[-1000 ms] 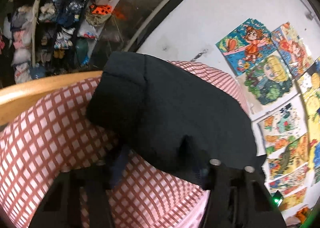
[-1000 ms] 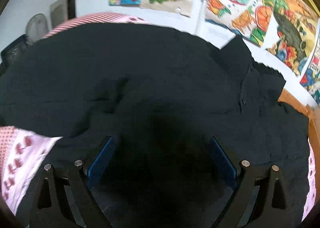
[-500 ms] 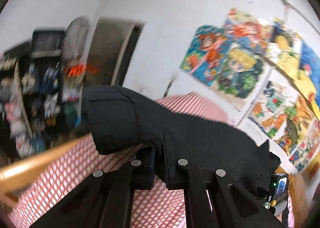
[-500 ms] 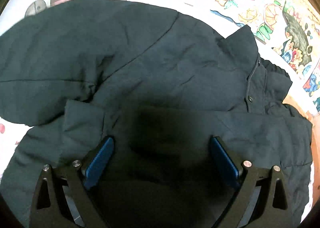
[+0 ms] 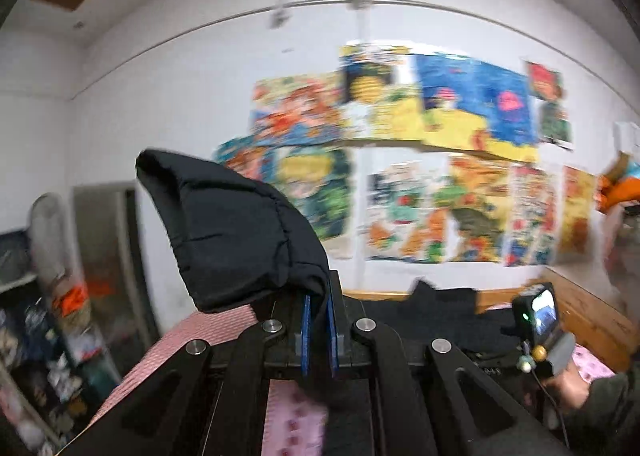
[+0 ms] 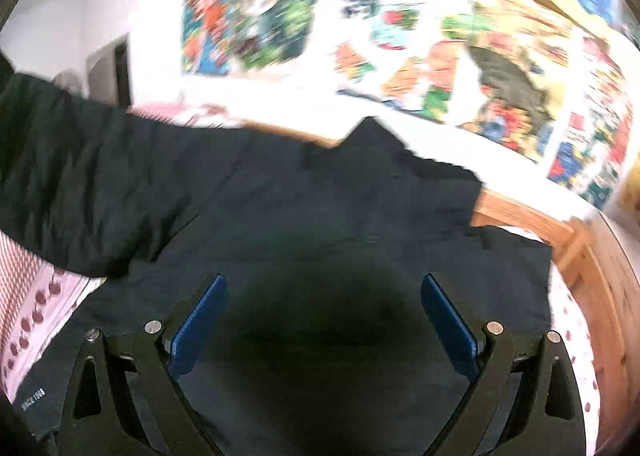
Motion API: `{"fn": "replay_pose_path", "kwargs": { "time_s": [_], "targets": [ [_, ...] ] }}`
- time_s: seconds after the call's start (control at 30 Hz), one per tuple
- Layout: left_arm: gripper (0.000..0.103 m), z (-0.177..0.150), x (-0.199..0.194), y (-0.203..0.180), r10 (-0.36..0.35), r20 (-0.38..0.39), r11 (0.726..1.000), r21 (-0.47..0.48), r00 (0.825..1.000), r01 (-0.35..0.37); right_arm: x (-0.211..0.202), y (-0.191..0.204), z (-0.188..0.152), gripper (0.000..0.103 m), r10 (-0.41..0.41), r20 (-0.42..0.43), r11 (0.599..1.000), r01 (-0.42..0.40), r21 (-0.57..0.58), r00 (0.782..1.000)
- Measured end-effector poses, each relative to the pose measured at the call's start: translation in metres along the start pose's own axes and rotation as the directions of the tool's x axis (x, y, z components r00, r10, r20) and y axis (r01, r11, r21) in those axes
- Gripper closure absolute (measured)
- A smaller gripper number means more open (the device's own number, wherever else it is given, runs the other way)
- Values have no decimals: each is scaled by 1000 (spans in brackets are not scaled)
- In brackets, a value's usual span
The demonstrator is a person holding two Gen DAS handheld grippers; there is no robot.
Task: Fold large clothes
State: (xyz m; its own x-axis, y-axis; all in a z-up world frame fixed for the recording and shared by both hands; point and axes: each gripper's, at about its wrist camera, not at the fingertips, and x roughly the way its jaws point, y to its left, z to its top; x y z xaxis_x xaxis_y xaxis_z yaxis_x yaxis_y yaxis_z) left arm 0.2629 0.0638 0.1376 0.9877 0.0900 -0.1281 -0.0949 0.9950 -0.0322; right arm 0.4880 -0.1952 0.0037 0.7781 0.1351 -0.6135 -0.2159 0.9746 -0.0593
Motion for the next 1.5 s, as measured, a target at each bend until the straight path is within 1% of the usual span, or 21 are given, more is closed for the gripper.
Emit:
{"fn": "replay_pose_path", "kwargs": {
  "time_s": [0.07,0.13,0.23,0.3,0.33,0.4,0.47,0.6,0.67,0.77,0.83,0.9,0.97,1.03,1.1,1.2,1.23,1.3,1.37,1.43,1.5],
  "targets": [
    [96,4,3,-26,-47,2,998,31,999,47,-2,-29,-4,8,-27,4,999,27,31,1000],
    [96,6,7,-51,-99,-3,994,53,995,99,-3,-59,-14,8,-92,1,995,91,42,996],
    [96,3,12,-91,-187,-15,978,86,982,187,2,-100,-29,8,-152,-36,986,154,67,988],
    [96,-1,17,-112,-239,-21,965,105,971,240,-1,-129,-39,8,-136,-74,981,145,130,988],
    [96,-4,22,-123,-266,-24,957,112,964,267,-4,-147,-44,8,-110,-90,977,124,175,990],
    [96,-13,33,-145,-331,-42,936,112,943,334,-9,-166,-51,8,-97,-90,968,115,222,991],
    [96,-22,43,-163,-375,-77,918,108,924,381,-14,-187,-58,8,-89,-77,958,106,268,993],
    [96,-44,65,-196,-431,-158,886,113,888,450,-20,-213,-73,8,-44,-40,933,55,356,998],
    [96,-56,77,-210,-447,-199,874,108,872,473,-18,-222,-81,8,-31,-39,936,43,350,999],
    [96,-76,95,-230,-465,-274,857,100,842,506,-14,-229,-94,8,-84,-82,952,105,288,993],
    [96,-92,105,-240,-472,-317,847,95,822,523,-13,-238,-103,8,-96,-92,949,119,291,991],
    [96,-108,116,-250,-479,-371,836,81,795,542,-11,-249,-112,8,-72,-97,940,100,328,993],
    [96,-125,126,-256,-506,-421,820,36,753,572,-9,-256,-119,8,-48,-93,932,78,353,994],
    [96,-138,133,-258,-528,-452,809,-11,719,588,-8,-259,-124,8,-21,-76,929,47,367,997],
    [96,-147,136,-260,-539,-467,801,-29,701,598,-11,-261,-131,8,1,-51,924,19,382,999],
    [94,-159,137,-266,-543,-495,786,-17,678,618,-13,-260,-135,8,70,0,905,-63,421,998],
    [92,-161,138,-267,-545,-502,781,-14,671,624,-13,-259,-133,8,106,20,893,-105,438,994],
    [87,-166,136,-270,-565,-518,758,-18,643,652,-12,-255,-135,8,145,33,883,-145,447,989],
    [76,-167,133,-271,-582,-525,738,-19,621,675,-10,-249,-134,8,165,33,883,-162,441,986],
    [38,-166,130,-271,-602,-522,718,-21,604,696,-9,-245,-137,8,193,41,873,-191,448,980],
    [26,-162,124,-268,-613,-502,711,-14,610,703,-8,-245,-143,8,260,63,836,-258,485,963]
  ]
}}
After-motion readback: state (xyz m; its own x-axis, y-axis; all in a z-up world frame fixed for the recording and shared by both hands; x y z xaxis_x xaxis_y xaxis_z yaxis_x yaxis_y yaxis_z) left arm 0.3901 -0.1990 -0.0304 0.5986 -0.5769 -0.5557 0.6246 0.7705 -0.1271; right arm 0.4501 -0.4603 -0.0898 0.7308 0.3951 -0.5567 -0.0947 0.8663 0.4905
